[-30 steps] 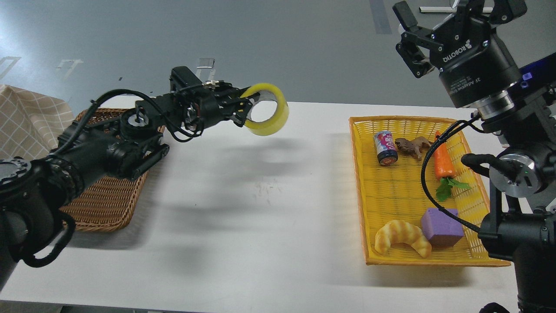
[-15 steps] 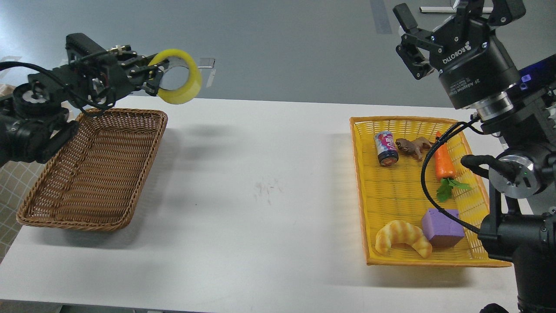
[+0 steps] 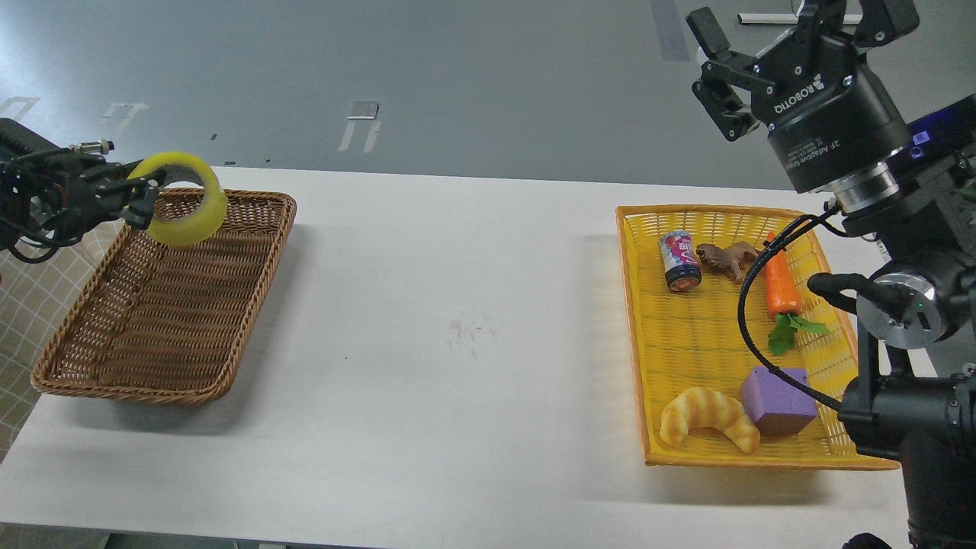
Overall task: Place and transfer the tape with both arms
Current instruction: 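Lift the tape with the left gripper and carry it over the wicker basket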
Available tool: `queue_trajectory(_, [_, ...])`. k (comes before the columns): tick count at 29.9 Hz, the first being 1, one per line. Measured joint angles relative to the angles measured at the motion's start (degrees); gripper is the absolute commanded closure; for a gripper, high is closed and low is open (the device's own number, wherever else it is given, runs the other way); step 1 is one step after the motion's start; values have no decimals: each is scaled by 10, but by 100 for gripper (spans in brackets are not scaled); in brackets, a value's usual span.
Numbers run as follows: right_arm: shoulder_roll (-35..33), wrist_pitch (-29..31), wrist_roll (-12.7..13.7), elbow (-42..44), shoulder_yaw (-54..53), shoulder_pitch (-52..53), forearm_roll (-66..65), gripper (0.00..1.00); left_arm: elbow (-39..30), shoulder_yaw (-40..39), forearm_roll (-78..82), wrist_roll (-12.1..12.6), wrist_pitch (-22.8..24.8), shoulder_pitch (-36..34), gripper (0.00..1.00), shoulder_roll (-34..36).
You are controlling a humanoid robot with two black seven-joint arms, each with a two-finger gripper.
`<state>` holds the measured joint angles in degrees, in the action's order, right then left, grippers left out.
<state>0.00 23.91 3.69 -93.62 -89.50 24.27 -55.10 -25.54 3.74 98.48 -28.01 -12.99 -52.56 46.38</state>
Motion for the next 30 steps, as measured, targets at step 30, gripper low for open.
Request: queue_trajectory(30, [0, 0, 1, 0, 1, -6, 0, 0, 77, 2, -24, 0, -13, 73, 94, -62])
